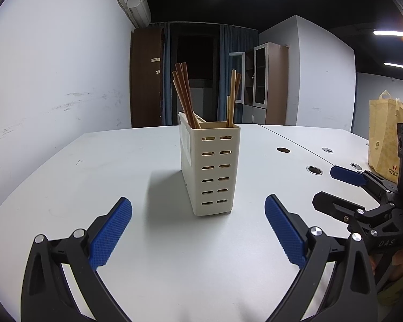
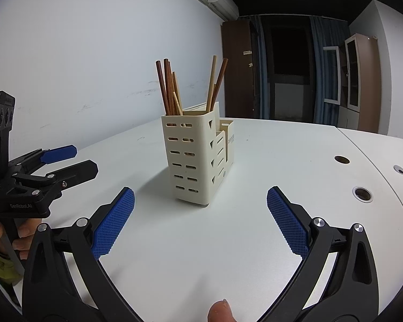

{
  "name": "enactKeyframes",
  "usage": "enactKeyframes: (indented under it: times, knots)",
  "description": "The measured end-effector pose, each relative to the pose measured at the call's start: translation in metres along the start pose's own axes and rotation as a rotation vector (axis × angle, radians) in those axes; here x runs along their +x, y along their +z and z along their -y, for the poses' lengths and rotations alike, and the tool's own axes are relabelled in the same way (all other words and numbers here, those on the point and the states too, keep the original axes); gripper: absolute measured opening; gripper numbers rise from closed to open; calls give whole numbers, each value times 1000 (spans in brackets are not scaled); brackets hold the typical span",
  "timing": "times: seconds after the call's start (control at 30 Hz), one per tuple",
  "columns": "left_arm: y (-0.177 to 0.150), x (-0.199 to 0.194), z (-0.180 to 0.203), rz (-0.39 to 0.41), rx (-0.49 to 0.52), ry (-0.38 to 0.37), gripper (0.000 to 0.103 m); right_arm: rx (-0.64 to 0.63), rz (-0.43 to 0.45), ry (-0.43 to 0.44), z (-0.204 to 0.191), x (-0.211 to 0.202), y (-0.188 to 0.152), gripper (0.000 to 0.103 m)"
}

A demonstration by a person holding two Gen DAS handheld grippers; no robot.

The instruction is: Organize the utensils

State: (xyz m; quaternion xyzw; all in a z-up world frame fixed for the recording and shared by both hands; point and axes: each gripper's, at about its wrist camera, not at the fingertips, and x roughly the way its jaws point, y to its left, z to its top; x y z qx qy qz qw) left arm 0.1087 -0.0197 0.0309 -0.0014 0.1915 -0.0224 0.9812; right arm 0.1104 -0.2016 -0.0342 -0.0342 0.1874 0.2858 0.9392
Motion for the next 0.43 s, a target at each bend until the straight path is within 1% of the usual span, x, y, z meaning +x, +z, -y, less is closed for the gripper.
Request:
enactKeyframes:
  times: [0.2, 0.3, 0.43]
  knots:
    - [0, 1, -1, -2, 0, 1, 97, -5, -2, -1, -1, 0, -1, 95]
    - [1, 4, -1, -17, 1, -1, 97, -5, -2, 1, -1, -1, -1, 95]
    - [1, 3, 1, -11, 9, -6, 97, -8, -1, 2, -2, -2, -1, 95]
